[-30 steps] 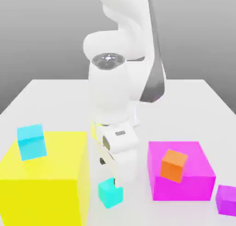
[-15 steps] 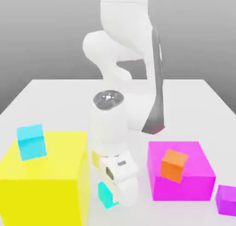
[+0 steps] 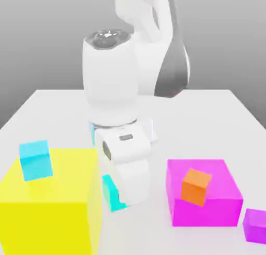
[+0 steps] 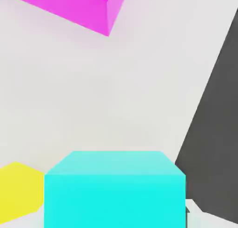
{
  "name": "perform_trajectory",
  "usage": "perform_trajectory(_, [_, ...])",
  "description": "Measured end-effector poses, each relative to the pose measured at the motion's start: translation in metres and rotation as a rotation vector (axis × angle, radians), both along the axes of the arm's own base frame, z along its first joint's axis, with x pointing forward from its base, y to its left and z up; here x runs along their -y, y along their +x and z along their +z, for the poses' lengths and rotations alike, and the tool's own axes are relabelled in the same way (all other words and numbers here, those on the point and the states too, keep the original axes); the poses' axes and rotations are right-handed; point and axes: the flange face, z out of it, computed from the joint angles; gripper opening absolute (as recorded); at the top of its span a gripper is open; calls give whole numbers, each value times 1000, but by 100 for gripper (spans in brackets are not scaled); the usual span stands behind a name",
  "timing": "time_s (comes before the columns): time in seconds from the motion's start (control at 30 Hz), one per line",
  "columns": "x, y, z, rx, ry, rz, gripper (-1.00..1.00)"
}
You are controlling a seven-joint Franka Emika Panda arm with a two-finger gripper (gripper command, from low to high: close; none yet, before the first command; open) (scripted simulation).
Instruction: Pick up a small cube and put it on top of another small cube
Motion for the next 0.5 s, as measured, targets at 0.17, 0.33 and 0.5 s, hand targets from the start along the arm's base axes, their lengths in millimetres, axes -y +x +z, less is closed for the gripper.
perform_trajectory(0.17, [44, 3, 60, 2, -7, 111, -100])
perform_trajectory(0.33, [86, -8, 101, 1, -23, 276, -100])
perform_trajectory(0.5, [131, -28, 131, -6, -29, 435, -100])
